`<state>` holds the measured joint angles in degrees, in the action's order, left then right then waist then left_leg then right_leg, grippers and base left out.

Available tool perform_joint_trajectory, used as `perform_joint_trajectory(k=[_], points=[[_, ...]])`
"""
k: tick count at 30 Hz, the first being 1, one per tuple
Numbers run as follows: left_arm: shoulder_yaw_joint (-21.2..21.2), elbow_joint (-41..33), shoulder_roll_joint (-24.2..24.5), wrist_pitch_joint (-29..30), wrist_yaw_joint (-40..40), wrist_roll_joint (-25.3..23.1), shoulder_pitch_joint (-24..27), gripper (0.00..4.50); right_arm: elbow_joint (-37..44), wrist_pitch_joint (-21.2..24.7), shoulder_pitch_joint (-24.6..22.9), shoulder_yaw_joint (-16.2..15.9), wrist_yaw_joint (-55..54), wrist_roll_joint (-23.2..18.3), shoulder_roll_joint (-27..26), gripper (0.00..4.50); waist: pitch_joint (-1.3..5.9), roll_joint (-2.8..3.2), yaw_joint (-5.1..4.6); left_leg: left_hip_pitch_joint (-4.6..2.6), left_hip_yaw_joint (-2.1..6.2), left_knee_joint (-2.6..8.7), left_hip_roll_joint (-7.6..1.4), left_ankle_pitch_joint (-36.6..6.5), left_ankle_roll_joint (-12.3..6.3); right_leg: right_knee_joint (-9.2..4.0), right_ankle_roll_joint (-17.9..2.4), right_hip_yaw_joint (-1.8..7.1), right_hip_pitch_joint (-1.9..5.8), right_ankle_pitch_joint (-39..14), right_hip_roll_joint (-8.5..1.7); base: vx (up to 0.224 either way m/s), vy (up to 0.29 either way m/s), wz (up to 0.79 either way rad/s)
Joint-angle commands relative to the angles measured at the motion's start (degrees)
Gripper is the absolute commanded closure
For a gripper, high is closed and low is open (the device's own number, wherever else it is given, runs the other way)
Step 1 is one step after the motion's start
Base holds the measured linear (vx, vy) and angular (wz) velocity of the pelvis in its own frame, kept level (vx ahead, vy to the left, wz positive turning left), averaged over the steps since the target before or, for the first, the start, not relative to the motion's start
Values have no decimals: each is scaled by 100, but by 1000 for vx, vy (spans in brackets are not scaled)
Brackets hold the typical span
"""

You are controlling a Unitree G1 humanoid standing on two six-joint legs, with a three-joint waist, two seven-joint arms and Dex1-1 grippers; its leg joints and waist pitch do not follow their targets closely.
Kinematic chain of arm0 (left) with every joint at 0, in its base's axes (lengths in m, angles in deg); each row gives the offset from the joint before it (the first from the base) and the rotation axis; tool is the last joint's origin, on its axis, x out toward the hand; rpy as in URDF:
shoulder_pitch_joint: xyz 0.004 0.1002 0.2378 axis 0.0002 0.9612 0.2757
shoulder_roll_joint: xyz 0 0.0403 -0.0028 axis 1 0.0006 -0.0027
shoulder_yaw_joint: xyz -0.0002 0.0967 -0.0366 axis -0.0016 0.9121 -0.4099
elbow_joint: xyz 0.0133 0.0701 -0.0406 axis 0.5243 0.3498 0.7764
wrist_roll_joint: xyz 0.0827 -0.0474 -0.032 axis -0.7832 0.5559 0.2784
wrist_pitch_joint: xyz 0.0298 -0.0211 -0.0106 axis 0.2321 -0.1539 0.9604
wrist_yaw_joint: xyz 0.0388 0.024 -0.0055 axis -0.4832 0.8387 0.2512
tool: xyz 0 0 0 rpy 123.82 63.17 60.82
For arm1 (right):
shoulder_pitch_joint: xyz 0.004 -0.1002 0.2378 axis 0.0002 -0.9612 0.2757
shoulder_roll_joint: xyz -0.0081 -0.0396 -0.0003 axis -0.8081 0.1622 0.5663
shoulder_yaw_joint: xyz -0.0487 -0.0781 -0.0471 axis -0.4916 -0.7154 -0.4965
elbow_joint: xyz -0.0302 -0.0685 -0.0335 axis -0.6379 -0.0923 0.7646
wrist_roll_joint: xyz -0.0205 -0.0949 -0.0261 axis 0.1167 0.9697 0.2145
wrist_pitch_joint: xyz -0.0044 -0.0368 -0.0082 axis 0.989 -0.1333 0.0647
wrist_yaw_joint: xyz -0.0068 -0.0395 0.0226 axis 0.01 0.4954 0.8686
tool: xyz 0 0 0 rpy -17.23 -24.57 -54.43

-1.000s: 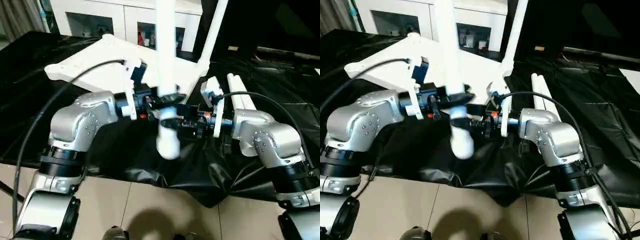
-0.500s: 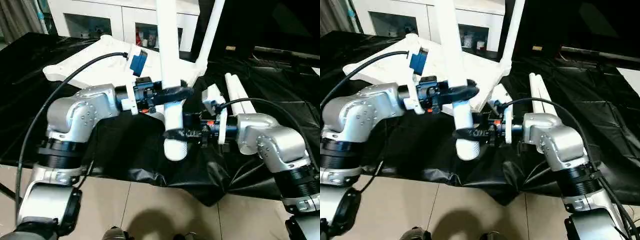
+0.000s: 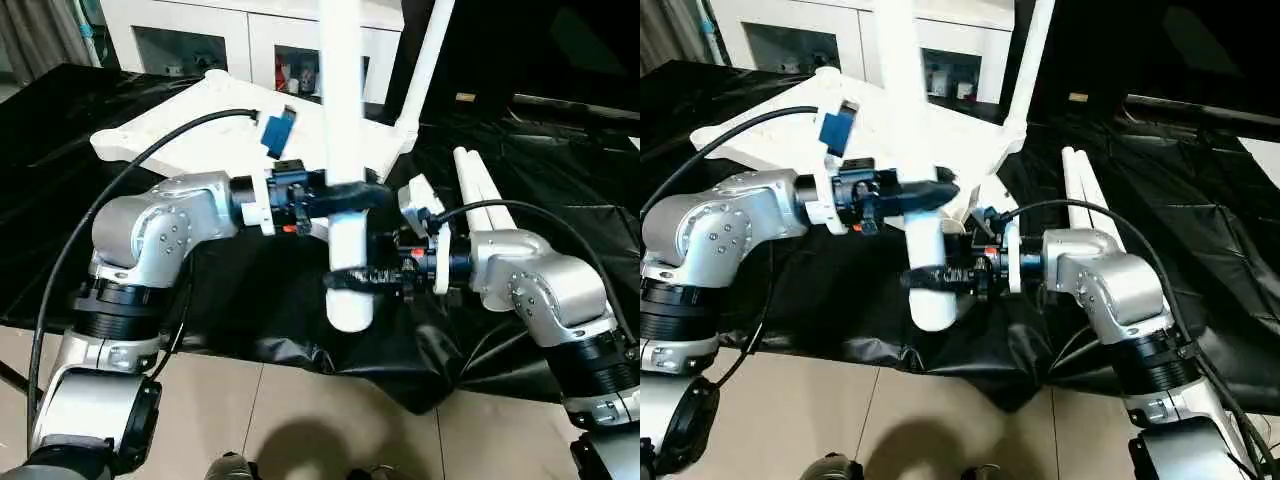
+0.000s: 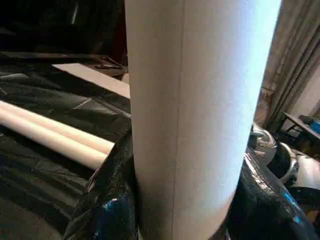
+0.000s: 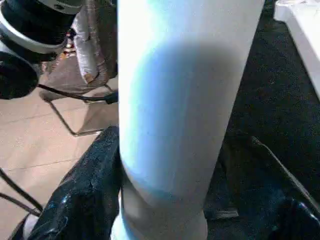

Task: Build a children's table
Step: Pick table leg

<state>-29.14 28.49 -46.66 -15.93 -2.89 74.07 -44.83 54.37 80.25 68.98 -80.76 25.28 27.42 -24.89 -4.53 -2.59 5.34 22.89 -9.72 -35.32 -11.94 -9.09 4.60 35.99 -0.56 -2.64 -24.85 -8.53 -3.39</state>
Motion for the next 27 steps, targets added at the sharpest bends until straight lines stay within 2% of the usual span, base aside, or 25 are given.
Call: perform_joint_trajectory(k=[1,5,6,9,15,20,22,23,27], points=[[61,-132,-20,12,101,82,-15,265,67,51,-47,-40,18,-24,69,150,521,92,24,-136,3,377,-54,-1286,128,-449,-1016,170,389,-1655,-327,0,0,0],[70,-123,-38,3,123,62,-22,265,43,93,-72,-30,55,-78,30,150,521,86,27,-134,2,375,-52,-1279,128,-455,-997,170,389,-1699,-329,0,0,0],[75,-137,-35,2,141,55,-15,265,34,100,-85,-28,63,-83,18,178,524,93,30,-139,3,374,-53,-1277,127,-454,-997,169,387,-1700,-331,0,0,0],[80,-168,-18,12,145,74,0,265,-2,103,-89,-18,63,-75,-5,191,516,88,29,-140,7,377,-53,-1334,133,-466,-952,165,379,-1837,-330,0,0,0],[116,-209,4,7,171,85,36,265,-45,102,-83,16,69,-98,-51,252,520,90,26,-138,12,382,-56,-1325,146,-460,-953,163,379,-1811,-326,0,0,0],[133,-175,0,-90,169,-2,54,265,-53,90,-100,48,57,-134,-76,263,518,91,32,-138,8,378,-51,-1340,147,-465,-956,166,380,-1821,-330,0,0,0],[101,-156,2,151,236,167,42,209,-48,86,-111,61,46,-141,-80,263,521,94,32,-139,8,377,-52,-1317,147,-460,-951,166,377,-1803,-328,0,0,0],[-15,-114,-35,389,29,259,26,209,-21,86,-148,115,-10,-163,-103,263,523,109,29,-140,4,375,-51,-1328,153,-453,-971,165,376,-1766,-324,0,0,0],[-183,-87,-173,288,-301,225,81,168,20,83,-211,210,-104,-191,-132,263,521,98,35,-138,10,377,-53,-1353,166,-458,-1001,160,384,-1761,-325,0,0,0]])
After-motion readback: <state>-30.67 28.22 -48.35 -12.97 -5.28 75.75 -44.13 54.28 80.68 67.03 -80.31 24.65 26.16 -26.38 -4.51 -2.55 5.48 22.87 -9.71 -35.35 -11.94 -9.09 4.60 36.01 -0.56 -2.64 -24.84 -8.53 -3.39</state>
